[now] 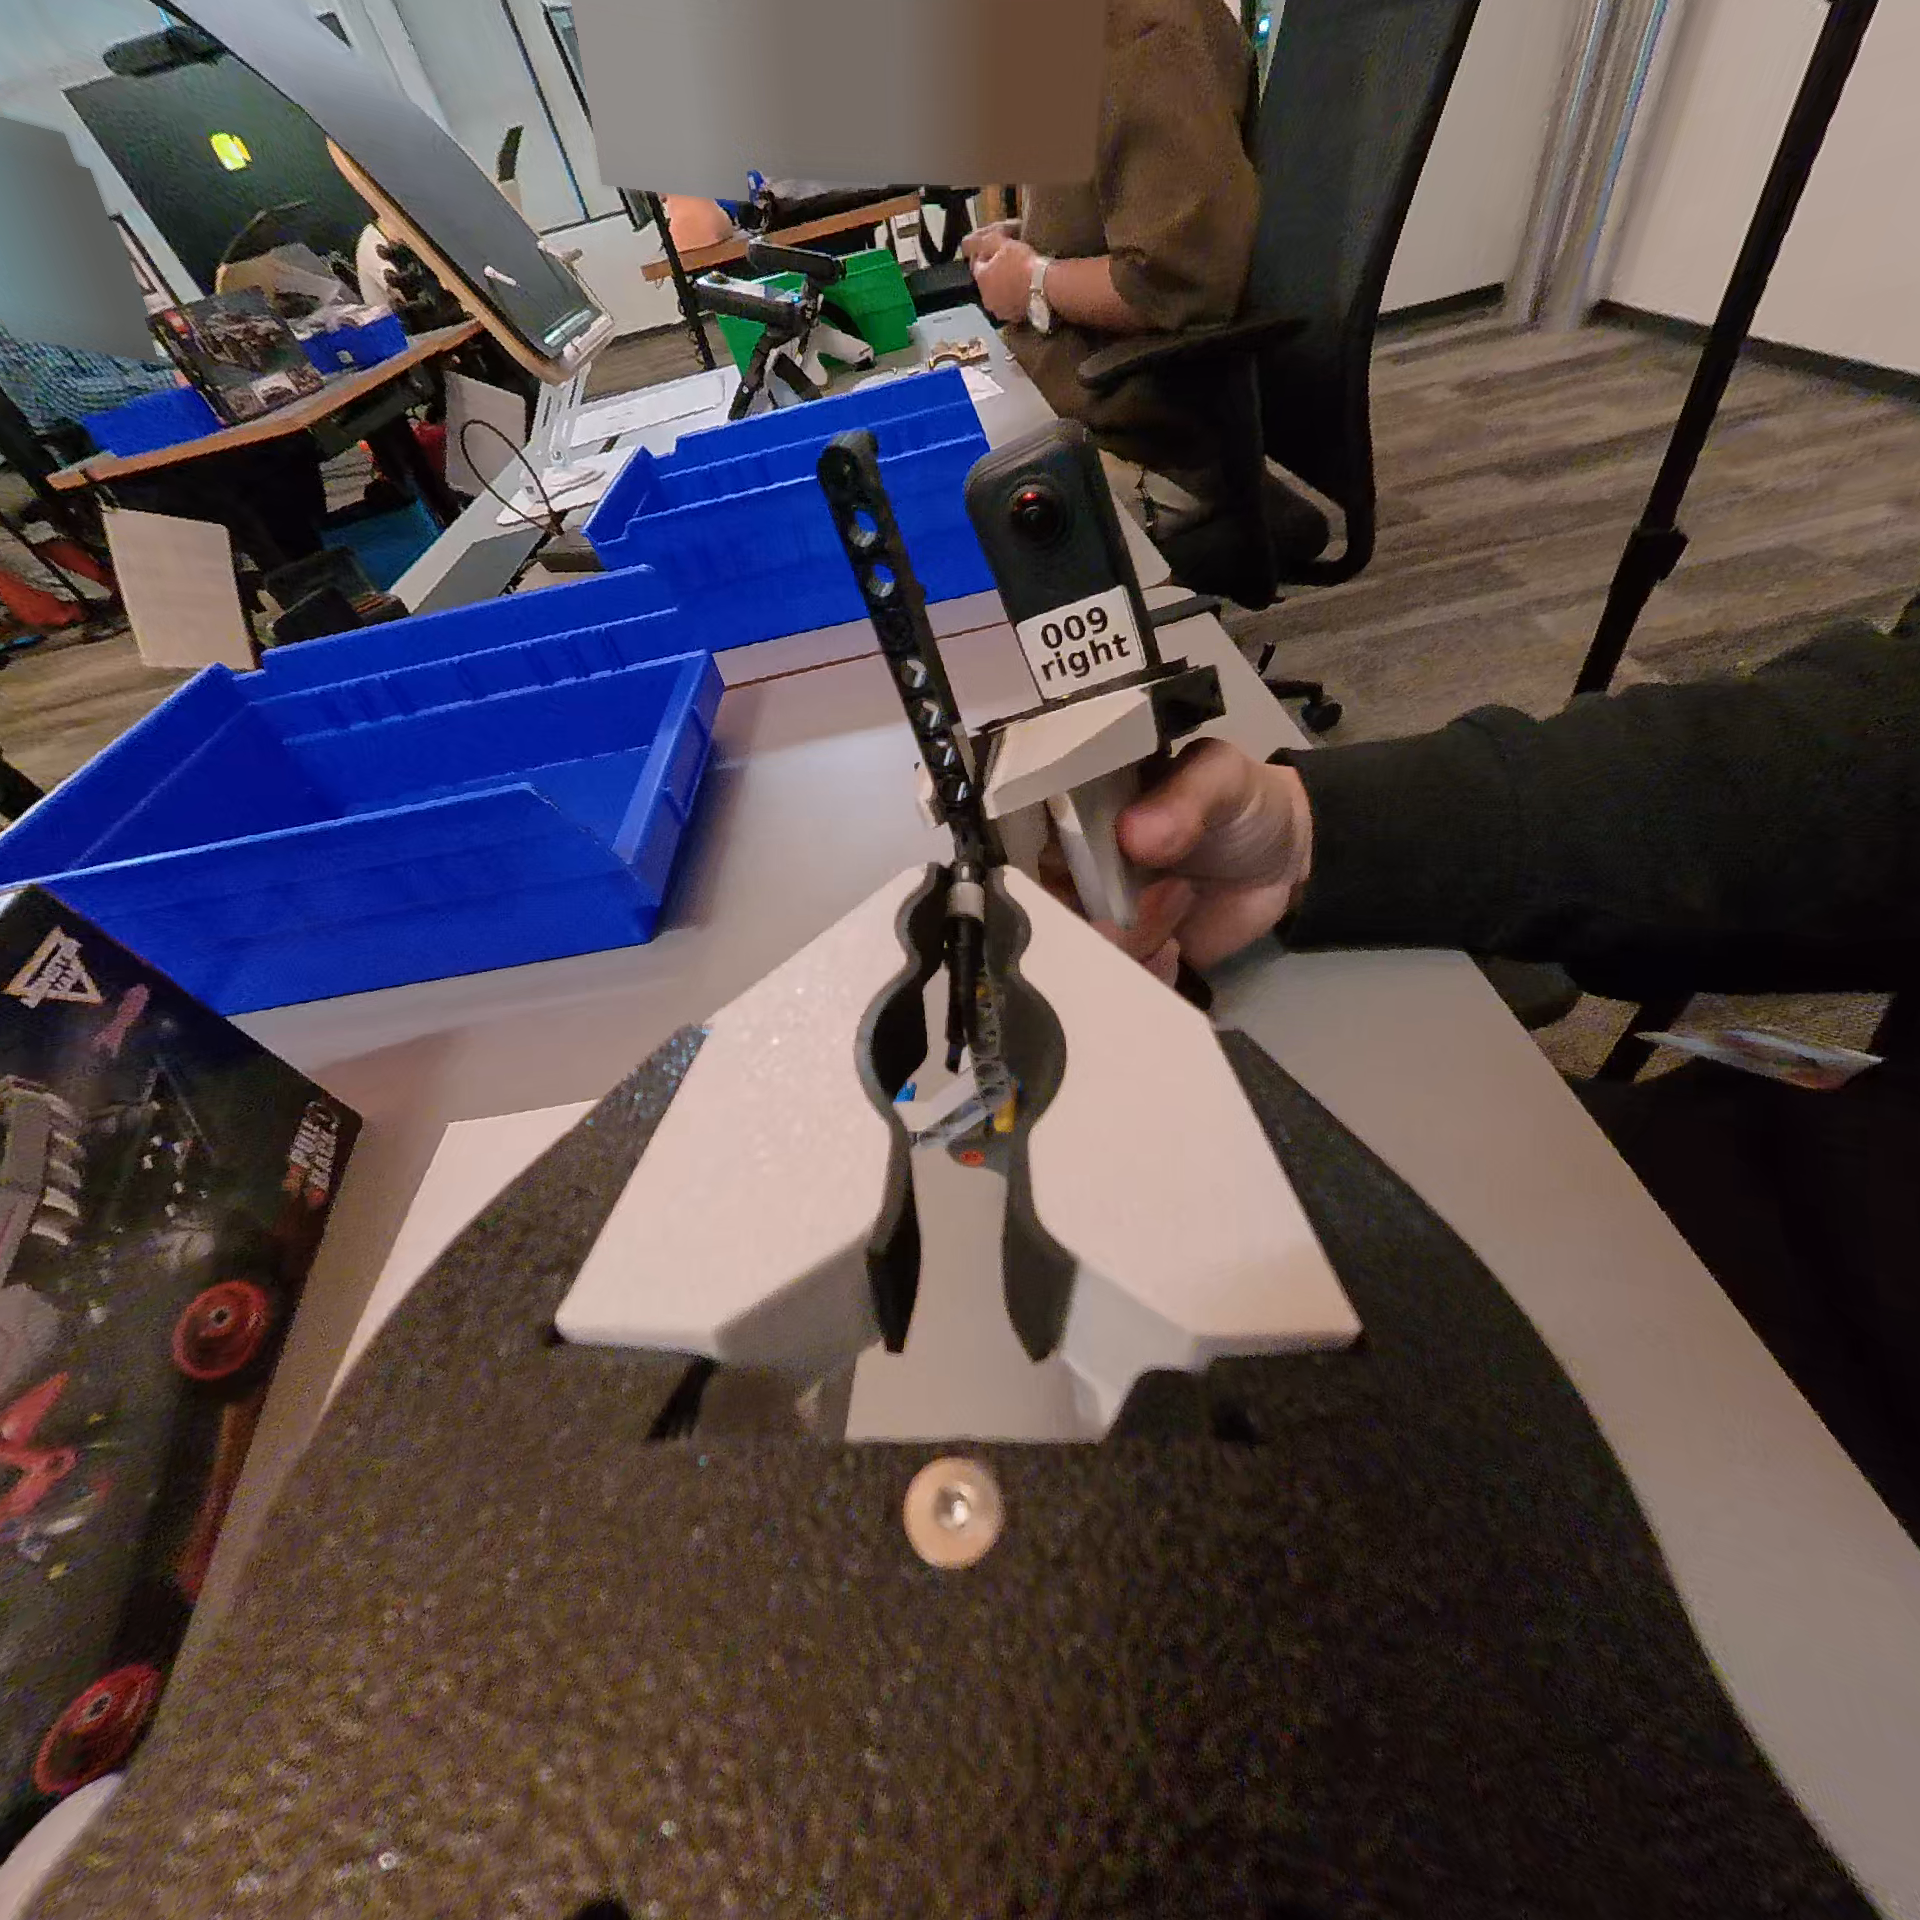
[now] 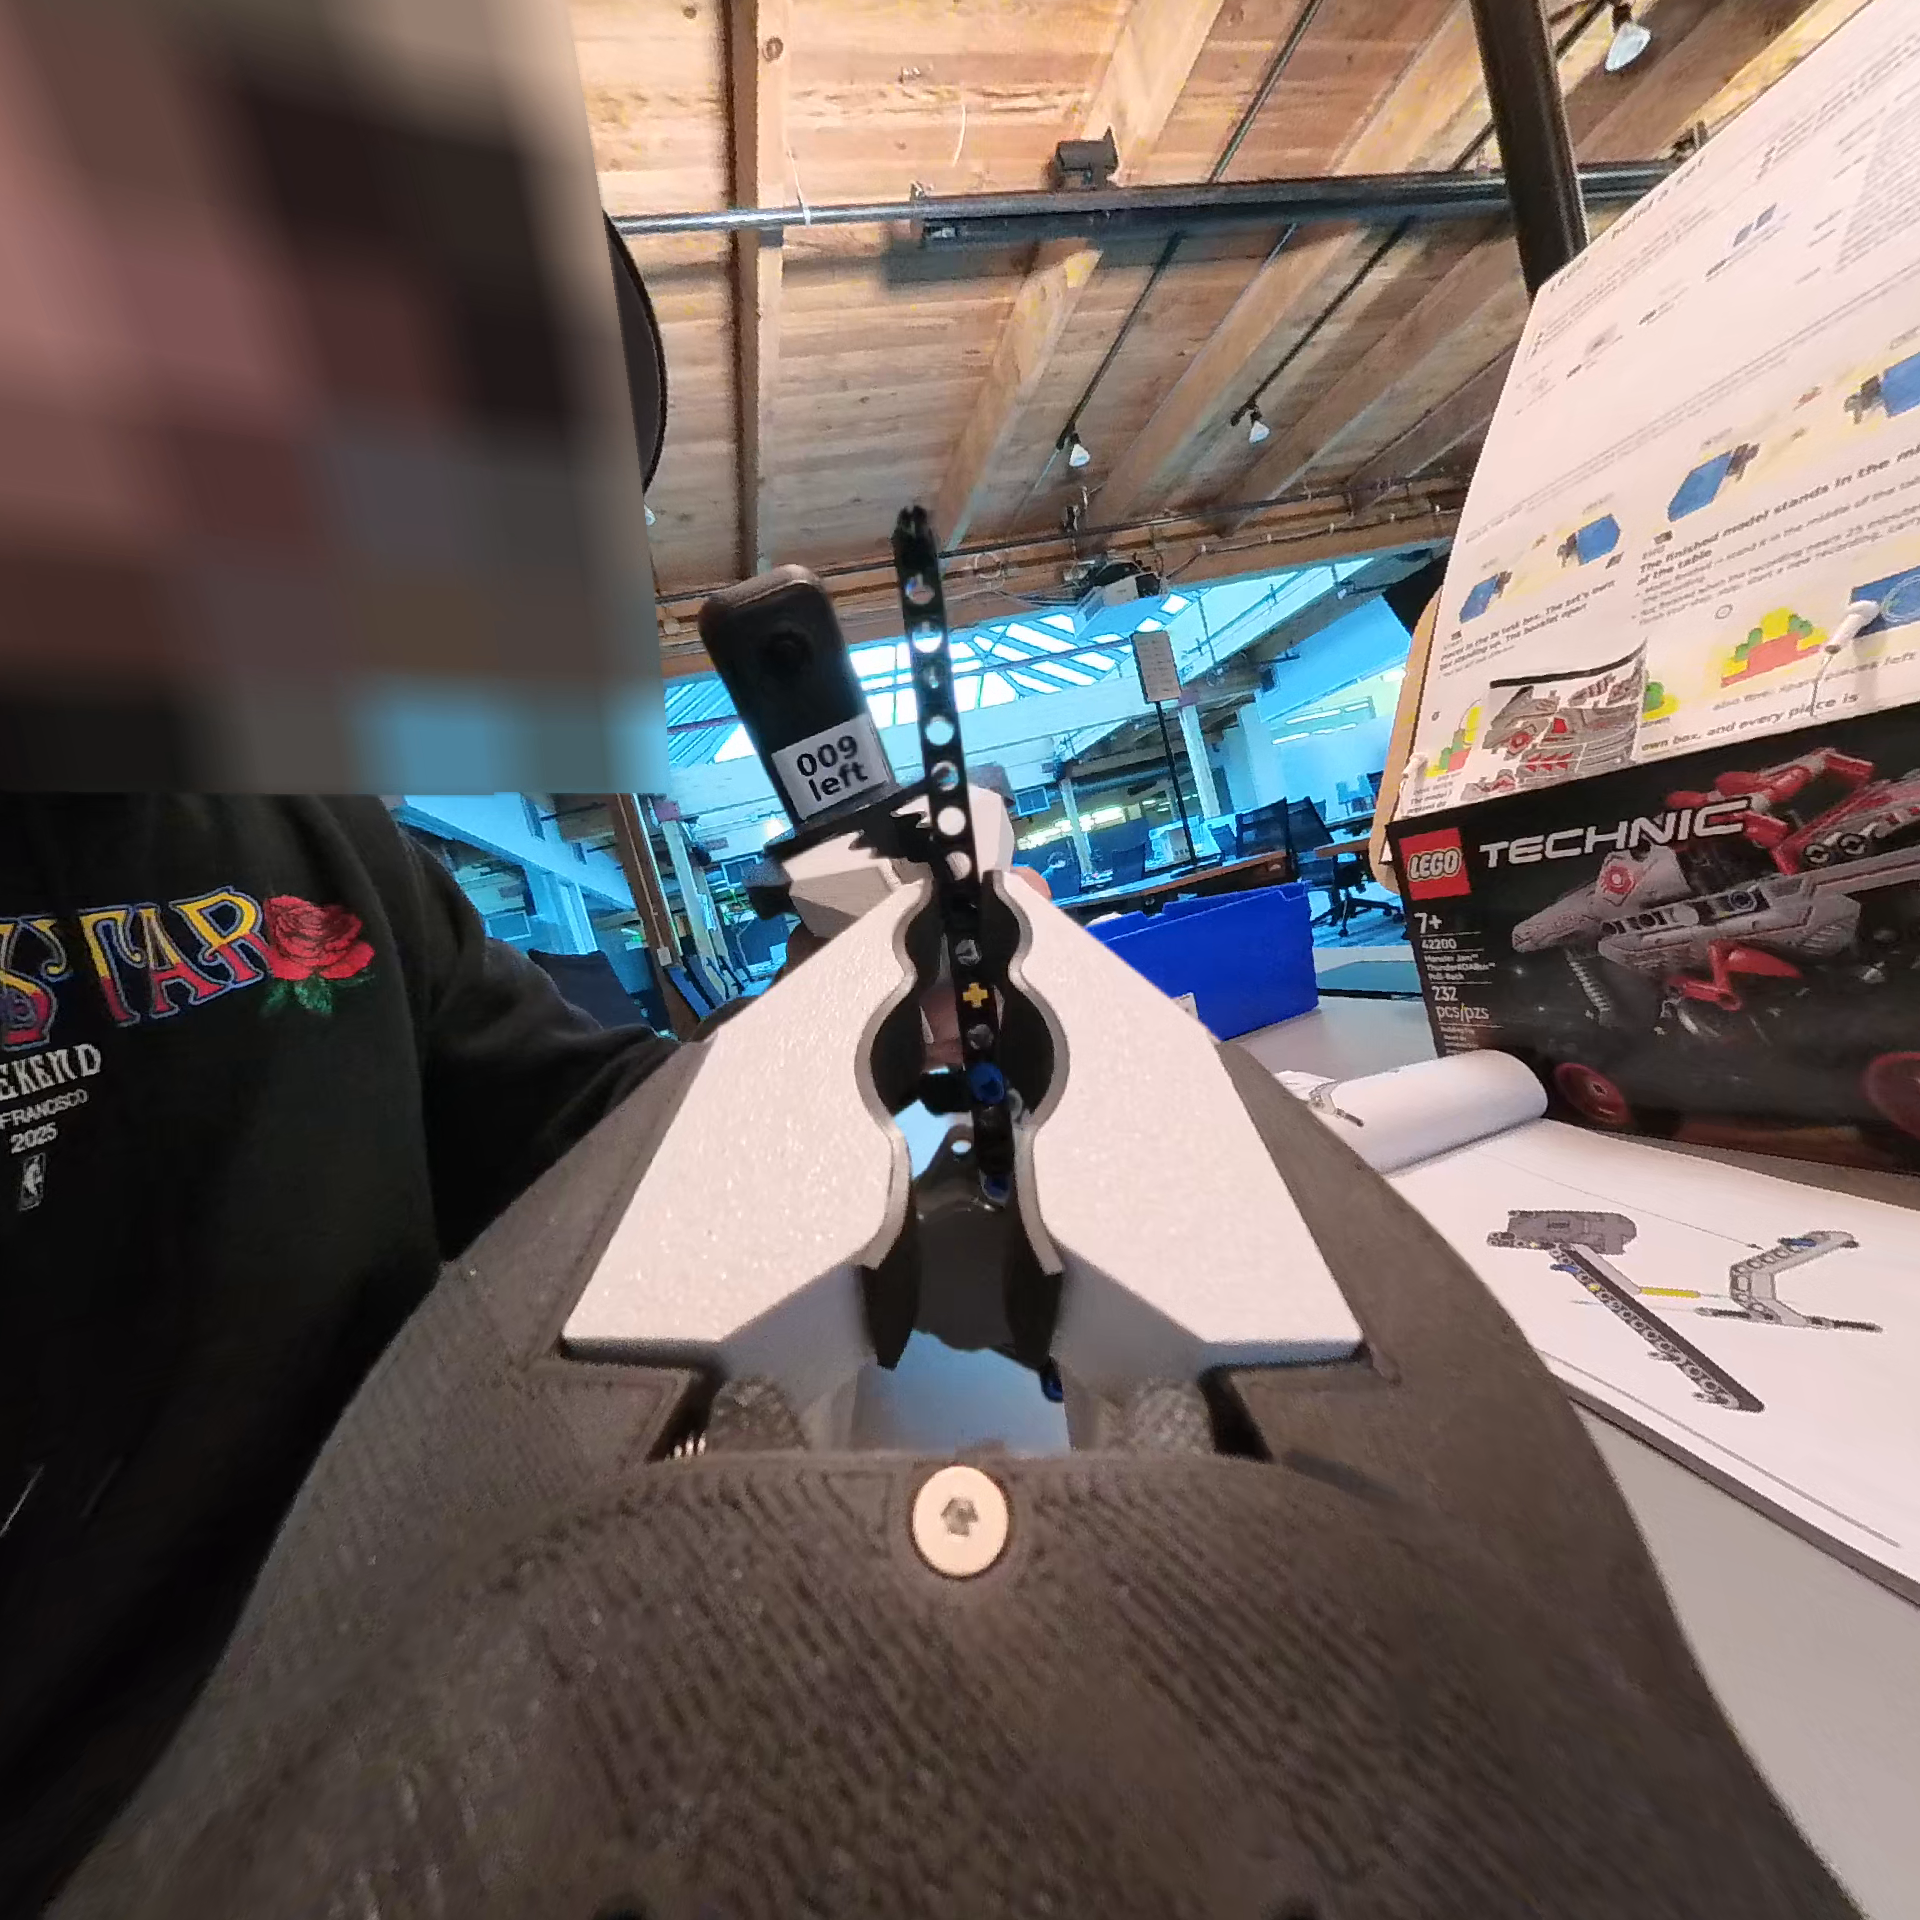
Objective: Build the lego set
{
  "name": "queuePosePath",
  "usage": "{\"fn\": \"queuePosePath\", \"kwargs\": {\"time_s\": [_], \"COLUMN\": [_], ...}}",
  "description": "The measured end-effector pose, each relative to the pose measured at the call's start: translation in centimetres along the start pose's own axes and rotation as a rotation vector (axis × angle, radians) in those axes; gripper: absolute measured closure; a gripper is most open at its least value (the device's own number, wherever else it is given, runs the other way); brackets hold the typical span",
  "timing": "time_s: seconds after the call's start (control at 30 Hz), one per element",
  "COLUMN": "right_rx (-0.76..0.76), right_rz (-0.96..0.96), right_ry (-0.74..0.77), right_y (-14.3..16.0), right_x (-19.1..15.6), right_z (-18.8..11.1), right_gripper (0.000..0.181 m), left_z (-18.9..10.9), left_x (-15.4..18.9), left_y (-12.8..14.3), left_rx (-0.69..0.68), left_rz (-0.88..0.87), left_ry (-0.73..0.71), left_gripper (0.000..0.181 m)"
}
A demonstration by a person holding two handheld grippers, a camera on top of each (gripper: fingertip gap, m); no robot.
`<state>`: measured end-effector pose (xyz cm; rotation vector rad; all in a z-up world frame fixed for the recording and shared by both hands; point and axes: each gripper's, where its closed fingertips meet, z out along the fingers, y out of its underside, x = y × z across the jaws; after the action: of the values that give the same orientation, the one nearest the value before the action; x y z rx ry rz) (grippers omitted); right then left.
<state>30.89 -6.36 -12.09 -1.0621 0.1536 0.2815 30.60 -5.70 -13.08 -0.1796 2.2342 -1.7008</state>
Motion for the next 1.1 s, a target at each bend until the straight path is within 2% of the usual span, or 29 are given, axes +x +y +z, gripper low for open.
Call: {"fn": "queuePosePath", "kwargs": {"time_s": [0.17, 0.6, 0.77, 0.83, 0.9, 1.03, 1.1], "right_rx": [-0.007, 0.05, -0.018, -0.064, -0.071, -0.123, -0.111], "right_rz": [-0.013, 0.01, -0.071, -0.106, -0.124, -0.154, -0.146], "right_ry": [-0.005, -0.012, 0.019, 0.018, 0.031, 0.032, 0.047], "right_y": [0.2, -0.4, 0.5, 1.1, 1.2, 1.6, 1.6], "right_x": [-0.2, -0.1, 0.0, -0.2, -0.1, 0.0, 0.2], "right_z": [0.2, 0.1, 0.0, 0.1, 0.2, 0.3, 0.4], "right_gripper": [0.176, 0.176, 0.174, 0.167, 0.177, 0.177, 0.177], "left_z": [0.3, 0.4, 0.2, 0.0, -0.1, -0.3, -0.4], "left_x": [0.2, 0.0, 0.0, -0.2, 0.1, 0.1, -0.2], "left_y": [0.1, -0.2, -0.1, -0.2, 0.0, 0.4, 0.3], "left_rx": [0.046, 0.13, 0.12, 0.126, 0.109, 0.091, 0.105], "left_rz": [-0.143, -0.178, -0.191, -0.205, -0.21, -0.181, -0.137], "left_ry": [0.062, 0.074, 0.104, 0.109, 0.144, 0.156, 0.127], "left_gripper": [0.176, 0.176, 0.176, 0.176, 0.176, 0.176, 0.17]}}
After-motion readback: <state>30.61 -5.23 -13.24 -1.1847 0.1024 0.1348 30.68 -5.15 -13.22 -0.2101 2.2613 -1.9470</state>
